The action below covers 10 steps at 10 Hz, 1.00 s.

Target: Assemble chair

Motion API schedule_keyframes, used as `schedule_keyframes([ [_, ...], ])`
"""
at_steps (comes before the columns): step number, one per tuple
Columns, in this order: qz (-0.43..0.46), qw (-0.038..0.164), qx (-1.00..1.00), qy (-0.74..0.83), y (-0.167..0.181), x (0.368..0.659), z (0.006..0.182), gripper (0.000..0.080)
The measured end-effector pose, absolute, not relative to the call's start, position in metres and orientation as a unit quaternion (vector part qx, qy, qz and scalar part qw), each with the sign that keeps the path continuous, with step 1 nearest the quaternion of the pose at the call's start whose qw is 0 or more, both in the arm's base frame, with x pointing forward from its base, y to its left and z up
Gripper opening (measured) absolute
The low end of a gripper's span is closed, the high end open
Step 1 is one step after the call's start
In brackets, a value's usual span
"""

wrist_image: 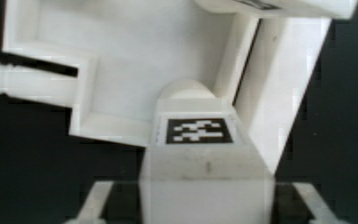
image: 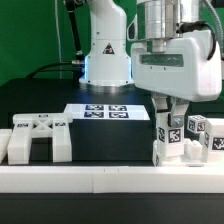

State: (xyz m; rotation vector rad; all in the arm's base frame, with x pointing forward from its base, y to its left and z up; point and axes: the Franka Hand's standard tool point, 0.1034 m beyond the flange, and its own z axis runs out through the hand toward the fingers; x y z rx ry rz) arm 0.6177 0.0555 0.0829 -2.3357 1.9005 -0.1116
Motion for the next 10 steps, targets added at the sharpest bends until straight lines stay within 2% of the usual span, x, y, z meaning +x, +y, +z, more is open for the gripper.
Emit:
schedule_keyframes([
  [2,-0.030,0.070,-0.719,0.691,0.0556,0.6175,0.0827,0.0291],
  [4,-0.030,0.070,-0.722,0.688,0.0559,0.6175,0.0826,0.0291],
  [6,-0.033,0.068,-0.756,0.650,0.0541,0.6179,0.0819,0.0541],
  [7,-0.036,0.066,-0.789,0.610,0.0523,0.6190,0.0824,0.0618],
  [10,-0.046,0.059,-0.876,0.477,0.0528,0.6193,0.0827,0.0648],
])
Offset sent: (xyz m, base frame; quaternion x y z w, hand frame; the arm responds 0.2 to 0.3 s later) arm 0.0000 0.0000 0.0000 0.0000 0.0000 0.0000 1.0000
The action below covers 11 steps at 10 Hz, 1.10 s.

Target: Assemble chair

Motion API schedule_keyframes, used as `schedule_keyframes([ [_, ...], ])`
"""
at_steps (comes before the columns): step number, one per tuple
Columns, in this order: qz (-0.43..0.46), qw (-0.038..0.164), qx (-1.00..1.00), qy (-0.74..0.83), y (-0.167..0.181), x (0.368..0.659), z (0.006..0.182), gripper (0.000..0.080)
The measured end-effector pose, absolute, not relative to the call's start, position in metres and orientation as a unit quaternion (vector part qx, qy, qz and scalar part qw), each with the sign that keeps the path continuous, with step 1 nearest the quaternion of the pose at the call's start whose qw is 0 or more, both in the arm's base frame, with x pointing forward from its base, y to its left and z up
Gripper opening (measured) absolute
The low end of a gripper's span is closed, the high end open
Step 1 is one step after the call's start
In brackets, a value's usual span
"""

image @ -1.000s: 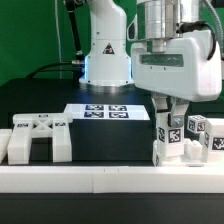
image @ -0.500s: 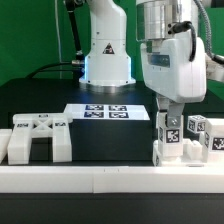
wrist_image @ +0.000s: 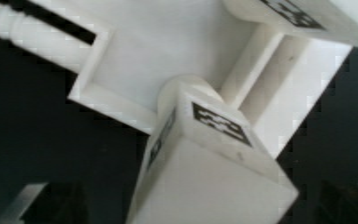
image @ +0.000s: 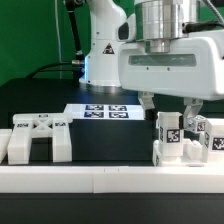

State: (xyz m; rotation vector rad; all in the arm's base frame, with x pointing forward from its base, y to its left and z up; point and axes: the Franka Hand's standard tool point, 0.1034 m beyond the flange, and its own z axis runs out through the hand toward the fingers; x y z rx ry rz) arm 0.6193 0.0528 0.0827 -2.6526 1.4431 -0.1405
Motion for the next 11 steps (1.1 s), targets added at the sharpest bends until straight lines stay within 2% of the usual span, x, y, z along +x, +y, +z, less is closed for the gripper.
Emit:
schedule_keyframes([
  [11,-0.063,0.033,-0.990,0.121,0.0524,0.6178,0.0805,0.0649],
])
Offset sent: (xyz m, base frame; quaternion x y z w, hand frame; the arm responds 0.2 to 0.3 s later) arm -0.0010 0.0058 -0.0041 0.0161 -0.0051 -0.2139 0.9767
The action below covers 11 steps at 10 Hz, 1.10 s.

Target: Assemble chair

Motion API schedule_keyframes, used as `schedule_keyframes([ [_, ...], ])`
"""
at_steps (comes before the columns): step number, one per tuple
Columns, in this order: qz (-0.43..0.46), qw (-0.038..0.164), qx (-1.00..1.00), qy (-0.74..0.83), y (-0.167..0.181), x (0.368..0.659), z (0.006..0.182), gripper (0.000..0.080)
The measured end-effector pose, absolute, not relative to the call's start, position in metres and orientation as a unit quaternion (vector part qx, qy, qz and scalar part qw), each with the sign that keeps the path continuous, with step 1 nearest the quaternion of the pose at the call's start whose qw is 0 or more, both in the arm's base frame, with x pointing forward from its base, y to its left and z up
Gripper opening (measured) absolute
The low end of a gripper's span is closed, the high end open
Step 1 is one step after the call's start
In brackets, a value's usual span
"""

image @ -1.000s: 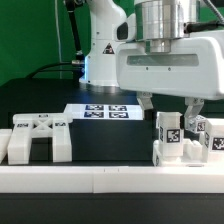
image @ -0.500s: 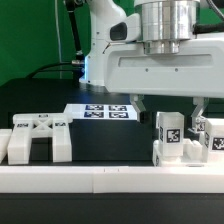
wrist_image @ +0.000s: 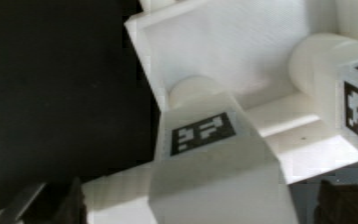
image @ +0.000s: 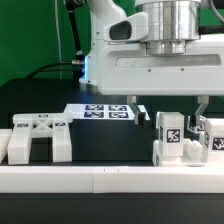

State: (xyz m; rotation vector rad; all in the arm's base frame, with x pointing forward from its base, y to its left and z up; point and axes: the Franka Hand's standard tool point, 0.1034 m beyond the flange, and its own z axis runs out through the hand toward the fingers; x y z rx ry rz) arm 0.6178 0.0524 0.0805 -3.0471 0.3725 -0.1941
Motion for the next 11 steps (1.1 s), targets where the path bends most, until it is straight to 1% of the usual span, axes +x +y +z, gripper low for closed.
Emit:
schedule_keyframes([
  [2,-0.064,0.026,-0.995,0.070,0.0511,0.6178,0.0805,0.0649],
  [3,-0.064,0.027,-0.995,0.076,0.0512,0.6178,0.0805,0.0519],
  [4,-0.064,0.027,-0.995,0.076,0.0512,0.6178,0.0805,0.0519],
  [5,-0.064,0.027,-0.995,0.076,0.0511,0.6178,0.0805,0.0378],
  [6,-0.064,0.027,-0.994,0.079,0.0512,0.6178,0.0805,0.0289],
  [9,-0.064,0.028,-0.993,0.096,0.0512,0.6178,0.0804,0.0289],
  [11,-0.061,0.033,-0.982,0.175,0.0514,0.6178,0.0804,0.0289],
])
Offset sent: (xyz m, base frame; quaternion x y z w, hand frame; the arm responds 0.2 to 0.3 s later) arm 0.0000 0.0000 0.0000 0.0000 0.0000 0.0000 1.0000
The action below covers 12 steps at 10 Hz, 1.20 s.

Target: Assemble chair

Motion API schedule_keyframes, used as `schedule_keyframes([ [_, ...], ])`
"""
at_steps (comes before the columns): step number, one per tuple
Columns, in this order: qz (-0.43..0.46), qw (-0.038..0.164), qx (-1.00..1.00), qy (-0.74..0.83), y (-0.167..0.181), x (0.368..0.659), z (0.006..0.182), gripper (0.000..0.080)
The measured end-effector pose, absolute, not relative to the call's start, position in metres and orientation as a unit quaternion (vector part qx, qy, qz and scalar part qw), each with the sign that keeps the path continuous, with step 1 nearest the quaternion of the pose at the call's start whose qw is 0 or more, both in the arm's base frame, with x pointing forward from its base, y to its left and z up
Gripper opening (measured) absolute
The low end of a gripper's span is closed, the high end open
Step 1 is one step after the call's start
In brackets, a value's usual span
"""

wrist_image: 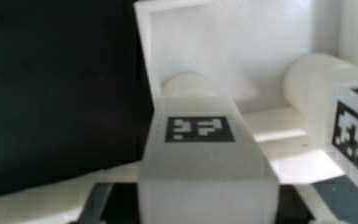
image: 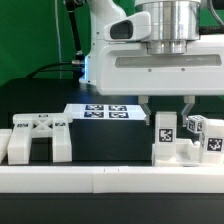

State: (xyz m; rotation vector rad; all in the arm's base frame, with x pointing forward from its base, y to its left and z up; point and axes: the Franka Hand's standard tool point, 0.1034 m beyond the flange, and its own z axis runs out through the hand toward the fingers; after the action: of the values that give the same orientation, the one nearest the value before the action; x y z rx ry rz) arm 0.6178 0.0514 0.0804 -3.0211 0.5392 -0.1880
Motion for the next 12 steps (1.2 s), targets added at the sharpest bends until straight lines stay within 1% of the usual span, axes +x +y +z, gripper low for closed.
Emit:
schedule_keyframes([
  [6,-0.052,0.046,-0.924,0.376,0.0530,0.6175,0.0801,0.0291],
  [10,-0.038,0.056,-0.835,0.546,0.0560,0.6177,0.0788,0.0291],
  [12,-0.034,0.060,-0.793,0.606,0.0569,0.6180,0.0785,0.0291],
])
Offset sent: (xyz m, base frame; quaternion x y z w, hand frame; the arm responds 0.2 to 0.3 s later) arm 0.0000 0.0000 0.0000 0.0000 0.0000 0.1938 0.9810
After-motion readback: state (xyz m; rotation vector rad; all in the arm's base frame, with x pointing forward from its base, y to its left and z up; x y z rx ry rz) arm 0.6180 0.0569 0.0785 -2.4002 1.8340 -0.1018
